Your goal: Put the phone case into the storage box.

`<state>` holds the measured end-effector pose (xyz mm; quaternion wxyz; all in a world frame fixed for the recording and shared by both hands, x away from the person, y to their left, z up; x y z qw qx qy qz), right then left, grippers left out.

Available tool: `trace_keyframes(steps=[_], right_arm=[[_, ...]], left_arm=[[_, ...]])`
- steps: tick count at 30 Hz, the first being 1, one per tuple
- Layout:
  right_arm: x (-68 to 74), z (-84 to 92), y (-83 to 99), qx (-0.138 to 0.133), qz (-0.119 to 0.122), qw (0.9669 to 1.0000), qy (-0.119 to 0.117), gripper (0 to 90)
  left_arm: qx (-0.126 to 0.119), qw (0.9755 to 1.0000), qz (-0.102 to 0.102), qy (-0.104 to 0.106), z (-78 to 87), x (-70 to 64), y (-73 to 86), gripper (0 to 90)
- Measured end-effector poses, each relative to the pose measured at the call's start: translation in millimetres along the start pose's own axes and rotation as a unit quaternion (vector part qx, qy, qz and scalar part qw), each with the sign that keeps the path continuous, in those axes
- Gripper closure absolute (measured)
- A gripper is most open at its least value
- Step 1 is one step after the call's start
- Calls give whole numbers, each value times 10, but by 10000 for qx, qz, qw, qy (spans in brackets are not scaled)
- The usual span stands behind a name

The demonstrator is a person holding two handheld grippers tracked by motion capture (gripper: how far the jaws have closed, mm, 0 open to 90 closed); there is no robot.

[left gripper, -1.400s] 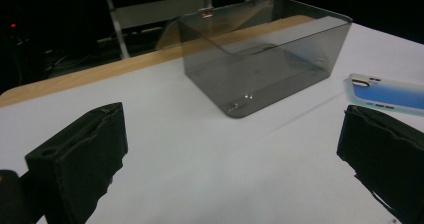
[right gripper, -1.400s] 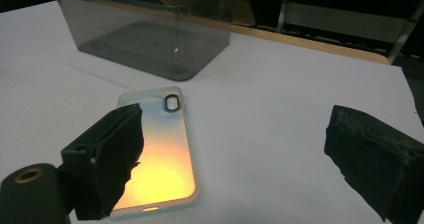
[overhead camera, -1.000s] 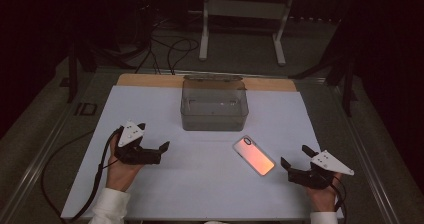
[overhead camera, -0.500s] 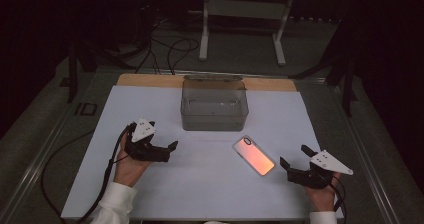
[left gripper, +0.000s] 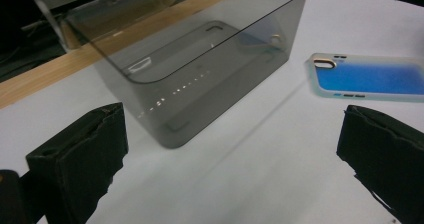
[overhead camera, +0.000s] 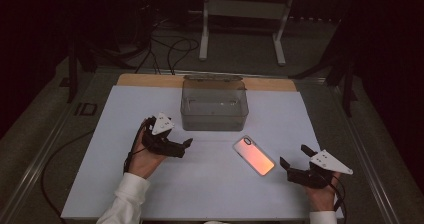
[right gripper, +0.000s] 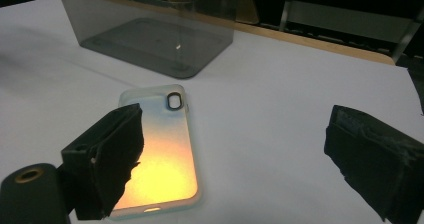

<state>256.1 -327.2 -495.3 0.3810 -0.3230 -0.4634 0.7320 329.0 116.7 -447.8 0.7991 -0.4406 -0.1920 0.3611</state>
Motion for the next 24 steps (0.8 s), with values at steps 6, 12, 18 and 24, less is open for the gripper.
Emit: trace_keyframes(steps=[6, 12, 18, 24], right_arm=[[2, -1, -1, 4, 9, 10000, 1, 89], [8, -6, -1, 14, 10, 10000, -2, 88], [8, -10, 0, 22, 6, 10000, -7, 89], [5, -13, 1, 24, 5, 10000, -16, 88]], left_arm=[[62, 9999, -95, 108, -111, -49, -69, 6], [80, 9997, -106, 211, -228, -81, -138, 6], [159, 9993, -179, 291, -361, -155, -206, 7], [180, 9988, -229, 392, -488, -229, -269, 7]])
Point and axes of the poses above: each handheld gripper's, and its own axes: z roughly backward along the jaws, y roughly out of its underside, x roughly to its left, the point moved 1 cm from there along -z, roughly forward along the jaws, and after that the axes turned 5 degrees about z, right-handed, at the moved point
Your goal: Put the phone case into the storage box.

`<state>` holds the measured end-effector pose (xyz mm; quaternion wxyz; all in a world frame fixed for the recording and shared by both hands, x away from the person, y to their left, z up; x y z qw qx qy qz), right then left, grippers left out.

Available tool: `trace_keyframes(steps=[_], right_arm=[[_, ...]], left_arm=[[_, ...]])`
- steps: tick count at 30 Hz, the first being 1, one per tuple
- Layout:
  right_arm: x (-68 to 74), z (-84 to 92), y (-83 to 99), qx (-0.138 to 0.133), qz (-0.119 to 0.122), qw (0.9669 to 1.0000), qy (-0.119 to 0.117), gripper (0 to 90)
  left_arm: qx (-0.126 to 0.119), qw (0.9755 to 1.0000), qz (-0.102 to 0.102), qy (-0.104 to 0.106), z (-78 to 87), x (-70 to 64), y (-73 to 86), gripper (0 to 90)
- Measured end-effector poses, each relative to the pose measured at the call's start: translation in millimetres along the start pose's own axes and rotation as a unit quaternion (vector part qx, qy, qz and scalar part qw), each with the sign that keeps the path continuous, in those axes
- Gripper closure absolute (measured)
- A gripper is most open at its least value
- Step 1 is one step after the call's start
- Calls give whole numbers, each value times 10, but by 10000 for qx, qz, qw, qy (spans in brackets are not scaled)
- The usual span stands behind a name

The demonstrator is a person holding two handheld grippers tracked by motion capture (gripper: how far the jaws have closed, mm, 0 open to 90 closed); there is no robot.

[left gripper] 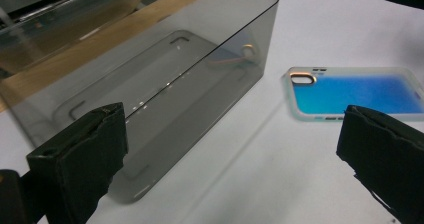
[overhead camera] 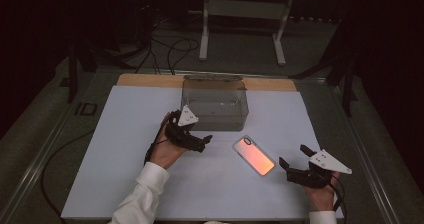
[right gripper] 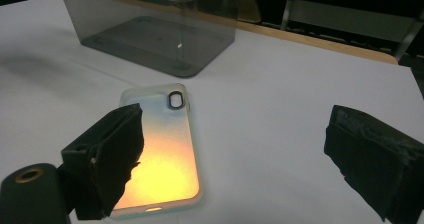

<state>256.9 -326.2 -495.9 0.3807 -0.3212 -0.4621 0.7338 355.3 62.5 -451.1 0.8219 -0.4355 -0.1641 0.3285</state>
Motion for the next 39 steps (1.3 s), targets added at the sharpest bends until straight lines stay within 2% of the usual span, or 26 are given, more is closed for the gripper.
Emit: trace_keyframes(steps=[14, 34, 39], right_arm=[[-2, -5, 2, 20, -12, 10000, 2, 89], [-10, 0, 1, 12, -15, 10000, 32, 89], [-10, -2, 2, 13, 1, 10000, 23, 89]], left_arm=[[160, 9995, -82, 265, -244, -156, -75, 14], [434, 9980, -143, 446, -555, -310, -92, 29], [440, 9978, -124, 474, -617, -334, -97, 31]])
Point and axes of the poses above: each handheld gripper's, and its own axes: z roughly backward along the jaws, y roughly out of its underside, x roughly to its left, the point moved 1 cm from there along -z, roughly forward along the jaws, and after that the axes turned 5 degrees about z, right-handed, at the moved point
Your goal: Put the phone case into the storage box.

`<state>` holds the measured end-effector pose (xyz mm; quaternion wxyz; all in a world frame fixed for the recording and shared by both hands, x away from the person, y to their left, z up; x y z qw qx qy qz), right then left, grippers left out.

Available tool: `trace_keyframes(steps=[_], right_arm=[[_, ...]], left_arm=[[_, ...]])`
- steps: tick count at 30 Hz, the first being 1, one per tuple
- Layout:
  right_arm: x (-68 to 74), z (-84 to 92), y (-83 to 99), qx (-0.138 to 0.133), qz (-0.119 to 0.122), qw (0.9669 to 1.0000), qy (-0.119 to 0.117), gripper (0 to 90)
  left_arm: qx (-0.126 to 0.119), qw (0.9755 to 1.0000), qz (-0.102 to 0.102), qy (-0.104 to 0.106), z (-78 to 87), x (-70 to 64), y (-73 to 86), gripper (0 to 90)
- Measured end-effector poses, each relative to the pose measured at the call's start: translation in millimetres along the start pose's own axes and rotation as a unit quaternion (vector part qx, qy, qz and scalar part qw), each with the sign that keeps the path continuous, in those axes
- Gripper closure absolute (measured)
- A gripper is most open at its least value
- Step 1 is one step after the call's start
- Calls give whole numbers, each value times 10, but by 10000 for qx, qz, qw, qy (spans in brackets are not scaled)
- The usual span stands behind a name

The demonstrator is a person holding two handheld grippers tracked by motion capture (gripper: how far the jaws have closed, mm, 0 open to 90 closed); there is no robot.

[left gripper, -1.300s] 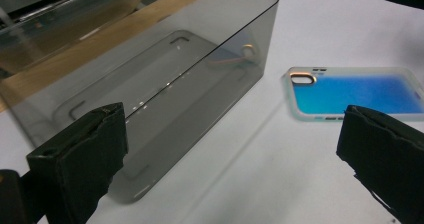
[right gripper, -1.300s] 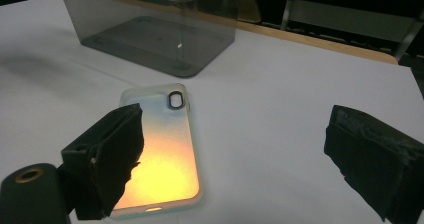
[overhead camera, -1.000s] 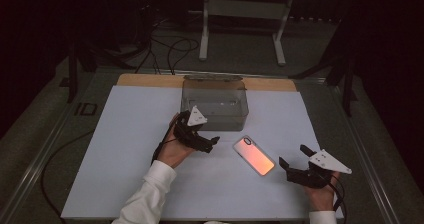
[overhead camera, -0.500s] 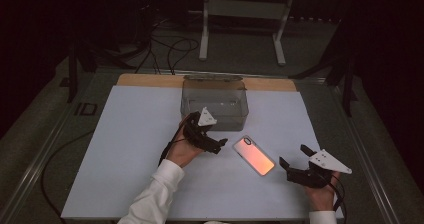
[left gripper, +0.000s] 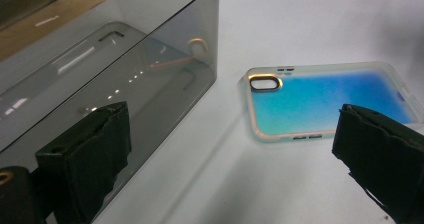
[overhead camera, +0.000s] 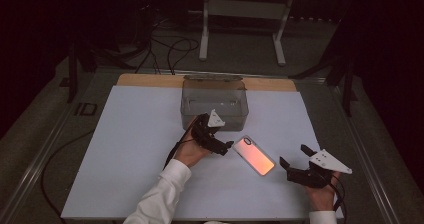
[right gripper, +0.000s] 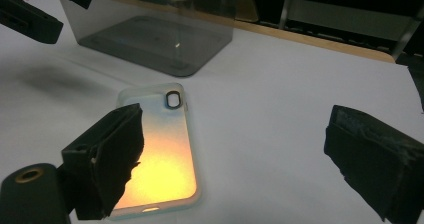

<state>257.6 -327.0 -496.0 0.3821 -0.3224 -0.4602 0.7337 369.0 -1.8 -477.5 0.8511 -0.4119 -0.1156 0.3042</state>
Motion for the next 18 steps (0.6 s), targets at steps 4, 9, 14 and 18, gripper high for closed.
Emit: trace_keyframes(steps=[4, 9, 14, 18], right_arm=[[-1, 0, 0, 2, 0, 10000, 7, 89], [1, -1, 1, 11, 2, 10000, 4, 89], [0, -1, 1, 11, 6, 10000, 3, 89], [-1, -1, 1, 18, 4, 10000, 20, 90]], left_arm=[[30, 10000, 3, 11, -55, -9, -9, 35], [82, 10000, -12, 34, -123, -31, -24, 40], [128, 9999, 18, 64, -191, -46, -32, 42], [180, 9998, 26, 88, -243, -54, -32, 45]])
Point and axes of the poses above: each handheld gripper's, and its own axes: z roughly backward along the jaws, y roughly out of its underside, x roughly to its left, the point moved 1 cm from there along -z, roughly forward along the jaws, and after that the axes turned 5 degrees about z, right-handed, at the moved point
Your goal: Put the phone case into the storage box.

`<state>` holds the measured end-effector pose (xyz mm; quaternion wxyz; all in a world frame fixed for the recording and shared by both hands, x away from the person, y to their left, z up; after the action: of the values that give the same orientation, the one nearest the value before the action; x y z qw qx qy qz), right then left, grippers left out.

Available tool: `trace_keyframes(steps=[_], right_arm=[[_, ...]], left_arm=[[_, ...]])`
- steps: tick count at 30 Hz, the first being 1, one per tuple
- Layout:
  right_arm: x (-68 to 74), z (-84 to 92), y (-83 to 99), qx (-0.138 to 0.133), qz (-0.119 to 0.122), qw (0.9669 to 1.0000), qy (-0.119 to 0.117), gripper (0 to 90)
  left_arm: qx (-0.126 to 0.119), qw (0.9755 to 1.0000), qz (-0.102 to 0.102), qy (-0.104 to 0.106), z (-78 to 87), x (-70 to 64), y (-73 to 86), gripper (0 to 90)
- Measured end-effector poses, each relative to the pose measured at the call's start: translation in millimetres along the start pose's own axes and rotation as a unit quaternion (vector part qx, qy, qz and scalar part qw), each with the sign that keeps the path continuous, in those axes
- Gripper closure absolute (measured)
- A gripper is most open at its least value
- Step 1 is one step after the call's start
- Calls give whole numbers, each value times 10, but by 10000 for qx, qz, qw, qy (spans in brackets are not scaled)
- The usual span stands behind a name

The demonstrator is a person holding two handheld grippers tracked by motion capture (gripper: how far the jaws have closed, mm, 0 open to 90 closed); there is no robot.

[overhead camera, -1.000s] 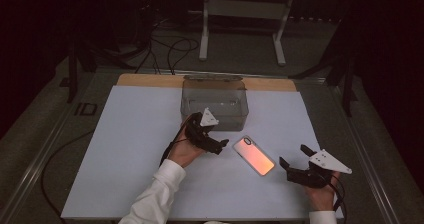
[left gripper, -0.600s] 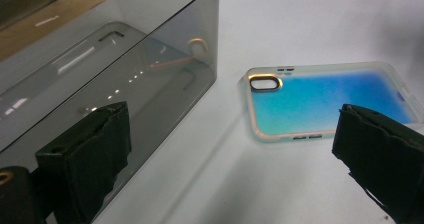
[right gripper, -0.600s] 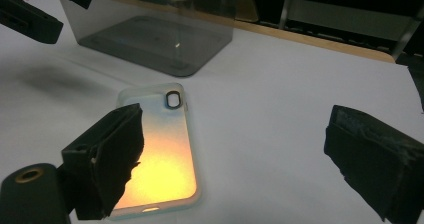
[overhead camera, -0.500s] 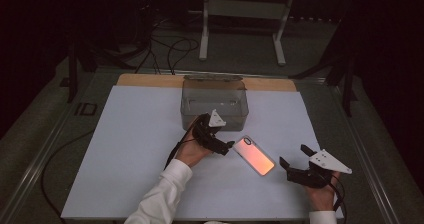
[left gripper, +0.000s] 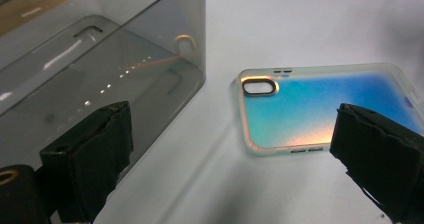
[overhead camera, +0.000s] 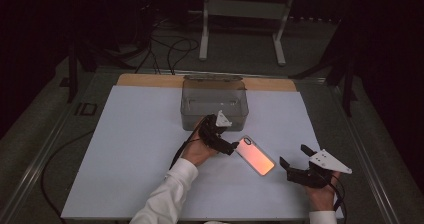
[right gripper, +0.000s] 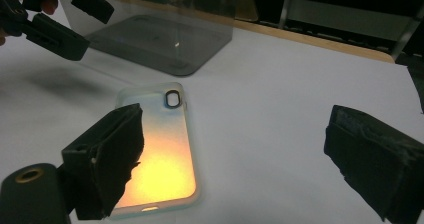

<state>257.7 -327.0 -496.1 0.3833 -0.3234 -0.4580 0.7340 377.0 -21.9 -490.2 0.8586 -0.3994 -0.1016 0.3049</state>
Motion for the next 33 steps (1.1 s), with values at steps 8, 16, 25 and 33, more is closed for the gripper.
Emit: trace_keyframes(steps=[8, 16, 25, 33], right_arm=[[0, -6, 2, 23, 11, 10000, 12, 91], [1, -11, 4, 56, -1, 10000, 29, 91], [-5, -10, 5, 60, -9, 10000, 24, 91], [-8, -7, 4, 58, 0, 10000, 28, 91]], left_arm=[[120, 9999, -27, 42, -88, -17, 6, 63], [247, 9997, -45, 59, -174, -45, -23, 94], [448, 9989, 39, 161, -291, -101, -64, 176], [811, 9962, 103, 303, -425, -85, -56, 343]])
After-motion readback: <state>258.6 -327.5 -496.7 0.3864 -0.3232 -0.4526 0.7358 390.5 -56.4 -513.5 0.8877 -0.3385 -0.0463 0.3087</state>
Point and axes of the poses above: each handheld gripper's, and its own axes: z roughly backward along the jaws, y roughly out of its underside, x roughly to its left, the point moved 1 cm from there along -z, roughly forward along the jaws, and after that the axes turned 5 degrees about z, right-handed, at the moved point
